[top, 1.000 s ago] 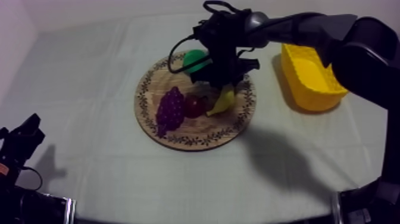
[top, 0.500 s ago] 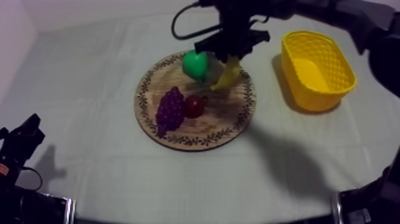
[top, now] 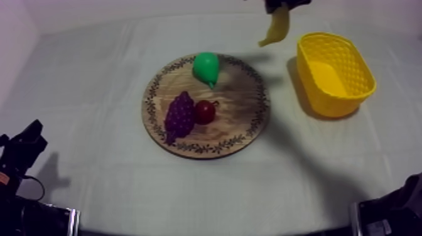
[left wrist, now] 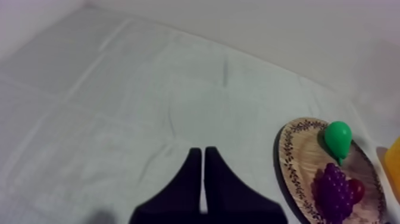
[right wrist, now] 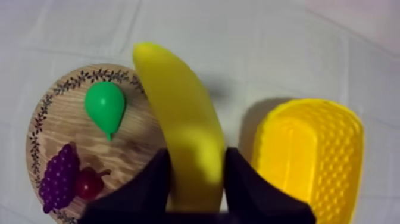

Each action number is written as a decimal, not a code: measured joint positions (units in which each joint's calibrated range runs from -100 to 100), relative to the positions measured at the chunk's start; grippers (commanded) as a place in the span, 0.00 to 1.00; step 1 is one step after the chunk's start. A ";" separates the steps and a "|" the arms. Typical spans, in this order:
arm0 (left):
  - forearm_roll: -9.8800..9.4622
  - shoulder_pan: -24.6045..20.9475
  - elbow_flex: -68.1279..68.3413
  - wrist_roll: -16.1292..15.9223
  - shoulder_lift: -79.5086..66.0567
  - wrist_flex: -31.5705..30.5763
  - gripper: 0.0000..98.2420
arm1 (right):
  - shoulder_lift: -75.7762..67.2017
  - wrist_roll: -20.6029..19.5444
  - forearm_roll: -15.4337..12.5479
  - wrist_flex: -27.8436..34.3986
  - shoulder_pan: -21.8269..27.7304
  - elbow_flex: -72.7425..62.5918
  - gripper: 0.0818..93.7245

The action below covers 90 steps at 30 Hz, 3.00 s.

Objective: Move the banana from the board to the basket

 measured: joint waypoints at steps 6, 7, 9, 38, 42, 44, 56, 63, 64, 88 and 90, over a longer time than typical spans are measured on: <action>0.00 0.00 0.00 0.00 0.00 0.00 0.00 | -9.52 2.58 -0.10 -2.65 4.07 6.24 0.23; 0.00 0.00 0.00 0.00 0.00 0.00 0.00 | -10.57 2.92 -0.32 -2.84 4.75 7.14 0.23; 0.00 0.00 0.00 0.00 0.00 0.00 0.00 | -12.78 3.76 -0.73 -3.41 6.59 9.24 0.23; 0.00 0.00 0.00 0.00 0.00 0.00 0.00 | 0.83 1.11 3.45 -16.96 18.13 24.37 0.24; 0.00 0.00 0.00 0.00 0.00 0.00 0.00 | 2.48 0.26 4.06 -17.54 17.65 25.55 0.24; 0.00 0.00 0.00 0.00 0.00 0.00 0.00 | 3.31 -0.27 4.37 -17.96 17.33 26.24 0.24; 0.00 0.00 0.00 0.00 0.00 0.00 0.00 | 6.61 -2.78 6.01 -19.65 15.98 29.50 0.24; 0.00 0.00 0.00 0.00 0.00 0.00 0.00 | 7.49 -3.86 6.41 -19.90 15.90 29.24 0.23; 0.00 0.00 0.00 0.00 0.00 0.00 0.00 | 7.53 -3.78 6.41 -19.82 15.94 29.06 0.22; 0.00 0.00 0.00 0.00 0.00 0.00 0.00 | 8.53 -5.39 6.35 -19.37 16.09 27.85 0.94; 0.00 0.00 0.00 0.00 0.00 0.00 0.00 | 8.55 -5.48 6.40 -19.47 16.05 27.85 0.95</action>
